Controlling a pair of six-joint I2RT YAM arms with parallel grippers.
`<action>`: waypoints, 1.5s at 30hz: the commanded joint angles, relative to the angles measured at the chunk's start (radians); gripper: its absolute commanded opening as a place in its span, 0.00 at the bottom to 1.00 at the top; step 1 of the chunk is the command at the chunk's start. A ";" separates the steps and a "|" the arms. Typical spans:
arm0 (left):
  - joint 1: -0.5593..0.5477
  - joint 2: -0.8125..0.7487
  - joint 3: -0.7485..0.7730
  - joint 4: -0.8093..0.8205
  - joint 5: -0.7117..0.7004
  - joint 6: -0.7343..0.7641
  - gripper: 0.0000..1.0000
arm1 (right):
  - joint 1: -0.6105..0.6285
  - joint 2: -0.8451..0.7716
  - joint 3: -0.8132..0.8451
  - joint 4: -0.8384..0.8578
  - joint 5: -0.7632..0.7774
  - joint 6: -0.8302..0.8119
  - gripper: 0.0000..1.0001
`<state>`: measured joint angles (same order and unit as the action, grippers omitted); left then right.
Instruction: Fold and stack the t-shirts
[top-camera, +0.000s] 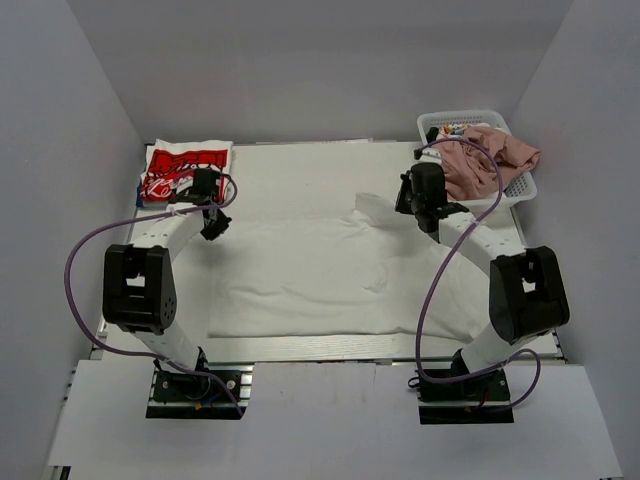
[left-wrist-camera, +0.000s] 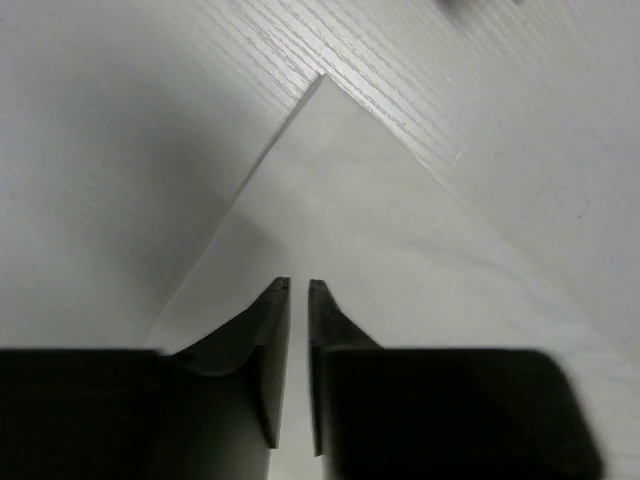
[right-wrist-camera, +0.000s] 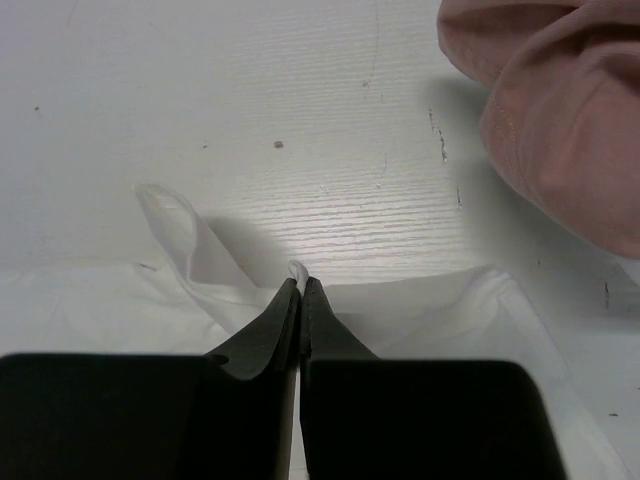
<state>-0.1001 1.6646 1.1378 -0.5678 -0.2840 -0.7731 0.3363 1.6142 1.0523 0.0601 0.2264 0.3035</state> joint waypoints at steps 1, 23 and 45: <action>0.013 -0.001 0.063 -0.064 -0.024 -0.023 0.31 | 0.003 -0.062 -0.020 0.069 -0.007 -0.024 0.00; 0.040 0.386 0.350 -0.084 -0.067 -0.064 0.60 | 0.006 -0.008 0.028 0.009 -0.033 -0.061 0.00; 0.010 -0.023 0.018 -0.115 -0.101 -0.075 0.00 | 0.027 -0.364 -0.179 -0.129 0.045 -0.053 0.00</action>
<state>-0.0883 1.7756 1.2144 -0.6998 -0.3614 -0.8406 0.3519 1.3453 0.9108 -0.0093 0.2230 0.2516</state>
